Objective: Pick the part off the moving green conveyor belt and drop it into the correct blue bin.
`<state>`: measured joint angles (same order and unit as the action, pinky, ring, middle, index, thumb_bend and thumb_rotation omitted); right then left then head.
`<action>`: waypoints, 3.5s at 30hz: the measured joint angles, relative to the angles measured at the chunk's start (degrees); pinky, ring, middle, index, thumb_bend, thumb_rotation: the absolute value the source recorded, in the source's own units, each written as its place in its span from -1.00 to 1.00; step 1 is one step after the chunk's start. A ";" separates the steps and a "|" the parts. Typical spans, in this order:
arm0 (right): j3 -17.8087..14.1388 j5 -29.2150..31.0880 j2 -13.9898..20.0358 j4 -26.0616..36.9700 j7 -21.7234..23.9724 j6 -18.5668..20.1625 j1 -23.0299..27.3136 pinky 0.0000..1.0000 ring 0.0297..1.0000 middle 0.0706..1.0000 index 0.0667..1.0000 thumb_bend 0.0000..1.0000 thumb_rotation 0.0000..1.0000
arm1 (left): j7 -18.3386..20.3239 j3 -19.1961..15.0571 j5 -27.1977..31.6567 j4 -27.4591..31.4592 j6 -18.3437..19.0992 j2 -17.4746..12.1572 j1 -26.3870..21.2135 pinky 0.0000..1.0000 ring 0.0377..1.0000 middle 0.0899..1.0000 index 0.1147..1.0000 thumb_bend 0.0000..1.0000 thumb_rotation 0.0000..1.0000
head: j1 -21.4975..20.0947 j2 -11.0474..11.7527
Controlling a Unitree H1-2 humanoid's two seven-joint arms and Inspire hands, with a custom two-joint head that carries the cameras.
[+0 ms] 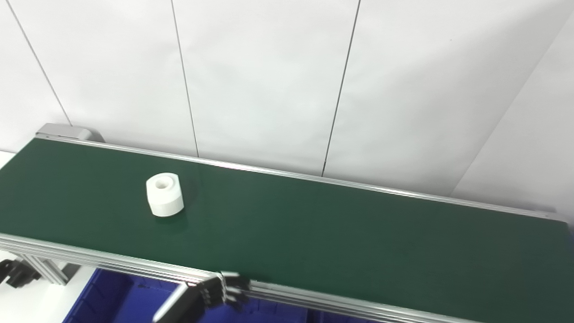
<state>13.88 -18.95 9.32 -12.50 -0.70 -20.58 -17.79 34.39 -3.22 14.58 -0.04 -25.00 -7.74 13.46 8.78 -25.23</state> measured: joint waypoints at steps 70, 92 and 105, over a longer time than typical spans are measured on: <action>0.54 5.20 0.97 -1.59 2.30 -2.69 2.21 0.41 0.45 0.40 0.61 0.56 -0.58 | 0.07 25.82 -48.96 -17.45 46.42 -18.14 -45.68 0.62 0.84 0.96 0.66 0.78 -1.00 | 3.70 -3.07; 0.26 5.11 0.44 1.20 2.36 -2.65 1.09 0.42 0.46 0.42 0.62 0.49 -0.50 | -12.62 15.11 -40.17 -5.89 40.60 -17.16 -32.94 -0.32 -0.21 -0.15 -0.11 0.00 -1.00 | -0.69 -7.02; 0.35 4.27 -0.36 7.55 3.15 -1.10 -2.14 0.47 0.50 0.46 0.65 0.47 -0.37 | -6.41 0.08 -11.38 14.69 34.18 -20.98 -14.84 -0.26 -0.17 -0.05 -0.19 0.00 -1.00 | -5.97 -14.76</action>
<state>14.24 -14.69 8.96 -4.95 2.45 -21.69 -19.94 27.98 -3.14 3.20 14.65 9.18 -28.72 -1.38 2.82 -39.98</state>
